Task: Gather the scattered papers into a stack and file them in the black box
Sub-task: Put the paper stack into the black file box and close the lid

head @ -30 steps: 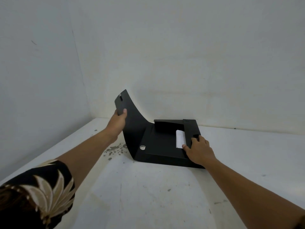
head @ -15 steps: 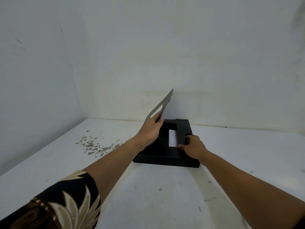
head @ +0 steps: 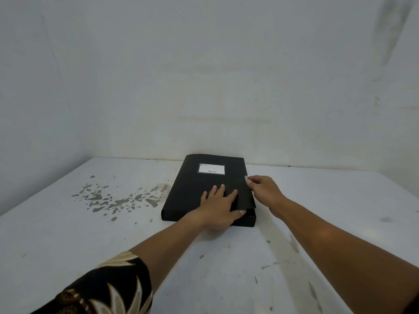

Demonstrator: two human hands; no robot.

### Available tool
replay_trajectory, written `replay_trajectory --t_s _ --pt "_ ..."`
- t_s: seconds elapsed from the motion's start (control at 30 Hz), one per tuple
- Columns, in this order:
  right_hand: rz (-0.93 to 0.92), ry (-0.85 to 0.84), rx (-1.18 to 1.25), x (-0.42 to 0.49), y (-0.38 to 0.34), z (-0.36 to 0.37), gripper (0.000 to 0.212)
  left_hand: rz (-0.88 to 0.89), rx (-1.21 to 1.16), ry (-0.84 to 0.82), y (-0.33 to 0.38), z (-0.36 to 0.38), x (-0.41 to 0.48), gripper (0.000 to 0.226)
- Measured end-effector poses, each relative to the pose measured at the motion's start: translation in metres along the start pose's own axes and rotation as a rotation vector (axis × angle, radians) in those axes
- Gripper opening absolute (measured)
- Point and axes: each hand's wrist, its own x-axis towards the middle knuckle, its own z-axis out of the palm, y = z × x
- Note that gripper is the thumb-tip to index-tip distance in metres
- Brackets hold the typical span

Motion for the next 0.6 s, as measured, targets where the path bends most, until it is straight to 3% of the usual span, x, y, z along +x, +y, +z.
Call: replay_trajectory --t_s 0.17,0.23,0.33,0.43,0.6 --pt "-0.162 -0.021 -0.381 0.004 -0.003 0.014 0.03 0.083 0.034 -0.062 -0.015 -0.011 -0.007 0.078" --pt "-0.198 -0.019 -0.604 0.005 0.001 0.018 0.04 0.115 0.041 -0.05 -0.029 -0.019 -0.012 0.077" --pt "-0.24 0.029 -0.865 0.004 0.004 0.022 0.049 0.013 0.137 -0.007 -0.058 -0.028 -0.019 0.089" --pt "-0.274 0.026 -0.907 0.004 0.005 0.022 0.048 -0.122 0.207 -0.029 -0.088 -0.028 -0.024 0.105" --pt "-0.265 -0.009 -0.998 0.008 0.001 0.022 0.047 -0.089 0.067 0.001 -0.106 -0.01 -0.031 0.1"
